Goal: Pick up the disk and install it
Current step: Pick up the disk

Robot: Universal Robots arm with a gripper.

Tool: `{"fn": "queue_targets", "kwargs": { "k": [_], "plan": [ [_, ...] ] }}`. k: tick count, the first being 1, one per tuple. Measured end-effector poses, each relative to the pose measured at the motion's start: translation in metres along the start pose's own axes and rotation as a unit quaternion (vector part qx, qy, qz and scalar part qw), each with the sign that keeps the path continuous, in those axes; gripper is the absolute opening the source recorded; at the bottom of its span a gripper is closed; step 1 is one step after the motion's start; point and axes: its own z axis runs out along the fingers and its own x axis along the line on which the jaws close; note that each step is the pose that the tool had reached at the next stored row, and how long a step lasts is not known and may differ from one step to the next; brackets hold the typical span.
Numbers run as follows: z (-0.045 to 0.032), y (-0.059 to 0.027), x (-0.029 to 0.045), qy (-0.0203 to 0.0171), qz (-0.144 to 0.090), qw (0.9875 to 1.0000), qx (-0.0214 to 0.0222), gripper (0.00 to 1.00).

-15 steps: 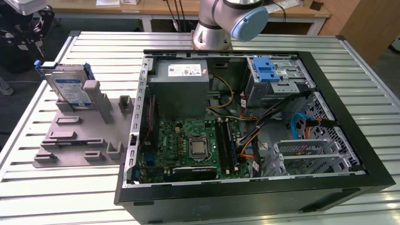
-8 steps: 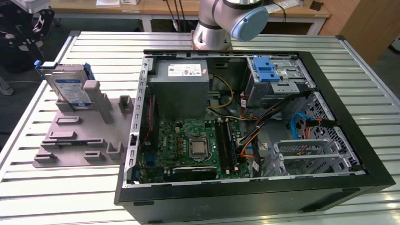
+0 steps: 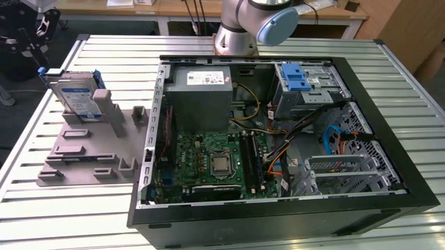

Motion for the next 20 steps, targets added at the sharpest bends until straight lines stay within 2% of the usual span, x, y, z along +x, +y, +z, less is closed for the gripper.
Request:
{"fn": "queue_targets", "kwargs": {
  "k": [3,7,12,16,20],
  "plan": [
    [0.0004,0.0025,-0.0022,-0.0007,-0.005,1.0000,-0.0001,0.11],
    [0.0014,0.0045,-0.0037,-0.0031,-0.011,0.9999,-0.0028,0.11],
    [0.0028,0.0046,-0.0038,-0.0063,-0.036,0.9993,-0.0038,0.11],
    [0.0036,0.0045,-0.0038,-0.0080,-0.064,0.9979,-0.0028,0.11],
    [0.0044,0.0045,-0.0038,-0.0095,-0.095,0.9954,-0.0009,0.11]
  ]
}}
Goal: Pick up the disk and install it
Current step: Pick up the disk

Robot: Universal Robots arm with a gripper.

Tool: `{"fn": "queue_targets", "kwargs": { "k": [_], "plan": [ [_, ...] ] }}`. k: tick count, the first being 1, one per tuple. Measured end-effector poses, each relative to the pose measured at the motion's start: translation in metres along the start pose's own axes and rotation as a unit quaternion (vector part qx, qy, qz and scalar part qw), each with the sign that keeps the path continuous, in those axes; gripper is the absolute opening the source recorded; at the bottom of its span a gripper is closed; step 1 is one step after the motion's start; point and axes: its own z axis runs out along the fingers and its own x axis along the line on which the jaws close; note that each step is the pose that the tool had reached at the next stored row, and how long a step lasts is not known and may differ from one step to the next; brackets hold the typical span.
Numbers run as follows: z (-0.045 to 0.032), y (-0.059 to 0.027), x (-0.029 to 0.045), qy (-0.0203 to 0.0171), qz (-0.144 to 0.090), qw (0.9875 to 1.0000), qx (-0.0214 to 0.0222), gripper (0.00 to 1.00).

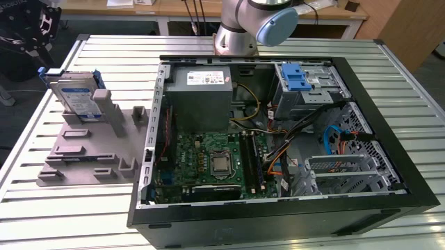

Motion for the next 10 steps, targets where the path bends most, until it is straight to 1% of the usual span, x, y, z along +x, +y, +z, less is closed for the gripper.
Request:
{"fn": "queue_targets", "kwargs": {
  "k": [3,5,8,10],
  "plan": [
    [0.0005,0.0000,0.0000,-0.0002,-0.025,0.9997,0.0012,0.11],
    [0.0009,0.0000,0.0000,-0.0003,-0.041,0.9991,0.0019,0.11],
    [0.0017,-0.0001,0.0000,0.0002,-0.068,0.9977,0.0021,0.11],
    [0.0022,-0.0001,0.0000,0.0008,-0.086,0.9963,0.0020,0.11]
  ]
}}
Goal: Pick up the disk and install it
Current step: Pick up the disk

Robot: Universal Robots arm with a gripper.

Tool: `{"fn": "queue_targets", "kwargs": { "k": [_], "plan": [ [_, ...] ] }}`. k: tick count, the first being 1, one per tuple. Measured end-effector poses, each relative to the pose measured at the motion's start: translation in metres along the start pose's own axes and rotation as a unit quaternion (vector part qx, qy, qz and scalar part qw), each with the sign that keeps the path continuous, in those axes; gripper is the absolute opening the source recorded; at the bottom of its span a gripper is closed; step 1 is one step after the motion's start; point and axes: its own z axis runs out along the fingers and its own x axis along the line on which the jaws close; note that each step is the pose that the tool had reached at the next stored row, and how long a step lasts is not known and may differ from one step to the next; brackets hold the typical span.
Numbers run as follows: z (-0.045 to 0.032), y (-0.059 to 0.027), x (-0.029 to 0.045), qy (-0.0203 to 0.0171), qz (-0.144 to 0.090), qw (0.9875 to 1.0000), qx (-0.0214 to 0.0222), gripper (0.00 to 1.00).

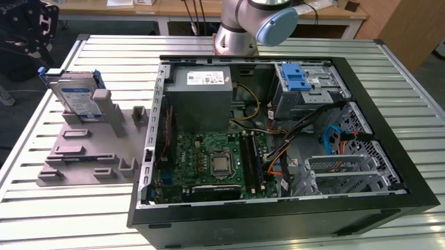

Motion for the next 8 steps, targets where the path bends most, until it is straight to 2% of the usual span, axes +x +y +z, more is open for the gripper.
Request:
{"fn": "queue_targets", "kwargs": {
  "k": [4,8],
  "plan": [
    [0.0011,0.0000,0.0000,0.0011,-0.037,0.9993,-0.0003,0.11],
    [0.0023,-0.0001,0.0000,0.0022,-0.073,0.9974,-0.0008,0.11]
  ]
}}
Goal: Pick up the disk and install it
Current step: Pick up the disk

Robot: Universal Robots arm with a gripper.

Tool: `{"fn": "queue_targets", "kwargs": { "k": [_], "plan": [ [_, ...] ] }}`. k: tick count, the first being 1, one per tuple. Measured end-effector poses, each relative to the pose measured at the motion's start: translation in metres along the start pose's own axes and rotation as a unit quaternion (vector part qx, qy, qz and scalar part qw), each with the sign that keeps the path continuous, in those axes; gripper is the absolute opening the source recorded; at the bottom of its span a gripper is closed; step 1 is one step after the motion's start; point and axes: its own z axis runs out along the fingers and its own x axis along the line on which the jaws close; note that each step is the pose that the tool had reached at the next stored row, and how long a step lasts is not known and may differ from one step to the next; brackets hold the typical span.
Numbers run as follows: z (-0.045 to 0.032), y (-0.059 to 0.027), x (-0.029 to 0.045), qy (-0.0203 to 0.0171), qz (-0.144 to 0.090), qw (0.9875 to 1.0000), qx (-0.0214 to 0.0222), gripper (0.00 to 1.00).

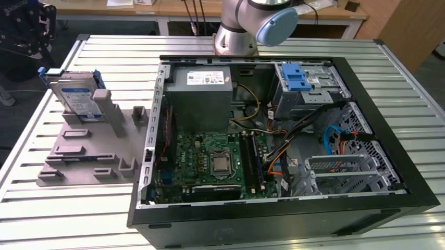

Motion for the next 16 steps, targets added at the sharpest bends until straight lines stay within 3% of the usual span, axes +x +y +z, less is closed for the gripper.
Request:
{"fn": "queue_targets", "kwargs": {
  "k": [3,7,14,16],
  "plan": [
    [0.0009,0.0000,0.0000,0.0009,-0.027,0.9996,-0.0004,0.11],
    [0.0025,-0.0001,0.0000,0.0019,-0.063,0.9980,-0.0009,0.11],
    [0.0068,0.0091,-0.0059,0.0037,-0.075,0.9972,-0.0007,0.11],
    [0.0086,0.0093,-0.0062,0.0040,-0.085,0.9964,-0.0008,0.23]
  ]
}}
